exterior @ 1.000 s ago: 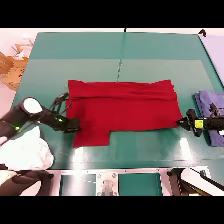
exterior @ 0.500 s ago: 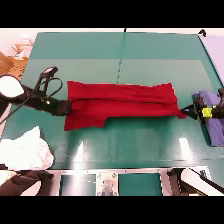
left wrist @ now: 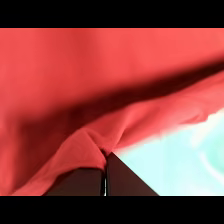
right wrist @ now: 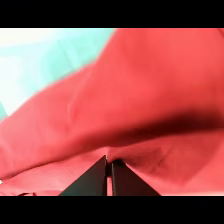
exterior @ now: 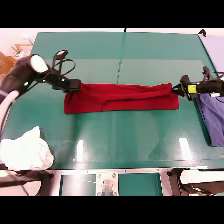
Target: Fold the shirts.
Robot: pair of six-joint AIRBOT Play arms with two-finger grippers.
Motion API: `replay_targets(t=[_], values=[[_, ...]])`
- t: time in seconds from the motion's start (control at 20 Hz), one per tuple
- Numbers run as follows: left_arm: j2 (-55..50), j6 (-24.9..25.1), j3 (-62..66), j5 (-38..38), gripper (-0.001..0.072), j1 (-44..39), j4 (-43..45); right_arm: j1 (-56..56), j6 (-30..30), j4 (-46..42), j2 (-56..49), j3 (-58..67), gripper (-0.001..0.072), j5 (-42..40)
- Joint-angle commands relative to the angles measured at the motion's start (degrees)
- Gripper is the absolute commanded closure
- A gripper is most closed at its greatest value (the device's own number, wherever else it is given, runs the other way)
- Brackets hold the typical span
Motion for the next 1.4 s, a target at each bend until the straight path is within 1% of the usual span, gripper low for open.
replay_targets(t=[0.0,0.05,0.1,0.15,0.2,0.3,0.35,0.4,0.45,0.5,0.55,0.6,0.65,0.7,0.75,0.85,1.0,1.05,1.1,1.15,1.2,1.35], values=[[-10.64,0.37,8.96,10.40,0.0683,0.07,0.13,2.01,-0.13,2.23,-10.80,8.98,0.0606,-7.50],[-12.17,0.13,10.93,13.40,0.0447,0.42,-0.11,1.70,-0.13,2.40,-13.29,12.48,0.0504,-7.93],[-12.98,-0.44,12.55,15.67,0.0143,0.87,0.00,1.05,-0.17,2.32,-15.15,16.15,0.0373,-6.03],[-13.03,-0.57,13.66,17.18,0.0118,1.57,0.33,0.13,-0.85,2.16,-16.02,19.08,0.0338,-3.67],[-13.03,-0.83,15.39,16.98,0.0119,2.80,0.85,-1.31,-2.71,2.12,-16.04,21.40,0.0338,-1.16],[-13.00,-4.20,18.78,12.79,0.0119,6.25,0.98,-4.46,-6.93,0.85,-16.00,25.24,0.0338,6.34],[-13.00,-5.20,19.78,9.70,0.0119,7.61,0.83,-6.21,-7.82,-1.95,-16.00,26.10,0.0328,10.16],[-13.00,-5.11,20.26,6.12,0.0119,8.79,0.83,-7.56,-7.93,-4.90,-16.06,26.08,0.0230,13.11],[-13.00,-5.09,20.26,2.49,0.0119,9.64,0.83,-8.61,-8.20,-7.96,-16.37,26.05,0.0167,15.74],[-13.00,-4.81,20.26,-0.76,0.0119,9.94,0.85,-9.42,-9.55,-10.01,-16.83,25.73,0.0167,18.03],[-13.00,-3.82,20.26,-3.28,0.0120,9.92,0.85,-10.01,-10.84,-10.58,-17.25,24.96,0.0167,19.43],[-13.00,-2.91,20.26,-5.14,0.0150,9.81,0.66,-10.21,-12.41,-10.54,-17.79,23.98,0.0167,19.89],[-13.00,-2.34,20.26,-6.25,0.0375,9.66,0.57,-10.21,-13.49,-10.45,-18.43,23.04,0.0167,19.80],[-13.00,-1.33,20.26,-6.62,0.0636,9.38,0.44,-10.12,-14.12,-10.16,-19.43,22.29,0.0167,19.58],[-13.00,-0.90,20.26,-6.82,0.0689,9.40,-0.70,-9.68,-14.08,-9.88,-20.74,22.08,0.0167,19.61],[-13.03,-0.92,20.26,-6.78,0.0690,9.40,-2.75,-8.28,-14.12,-8.57,-23.58,22.08,0.0167,19.63],[-13.03,-0.87,20.24,-6.78,0.0690,9.38,-6.32,-4.85,-16.65,-4.39,-26.58,22.10,0.0168,18.93],[-13.03,-0.72,20.24,-6.75,0.0690,9.25,-7.67,-3.58,-16.87,-3.72,-26.99,22.10,0.0208,17.90],[-13.09,-0.50,20.24,-6.58,0.0690,8.74,-7.93,-2.64,-16.87,-3.67,-27.10,22.10,0.0389,16.98],[-13.16,0.07,20.15,-6.21,0.0690,7.78,-7.91,-1.99,-16.85,-3.65,-27.08,22.53,0.0667,16.92],[-13.18,0.48,19.76,-5.27,0.0690,6.47,-7.82,-1.60,-16.76,-3.58,-26.99,23.45,0.0696,17.92],[-14.40,0.42,17.94,1.55,0.0690,0.33,-8.37,-1.68,-14.27,-3.67,-24.81,27.76,0.0697,24.22]])
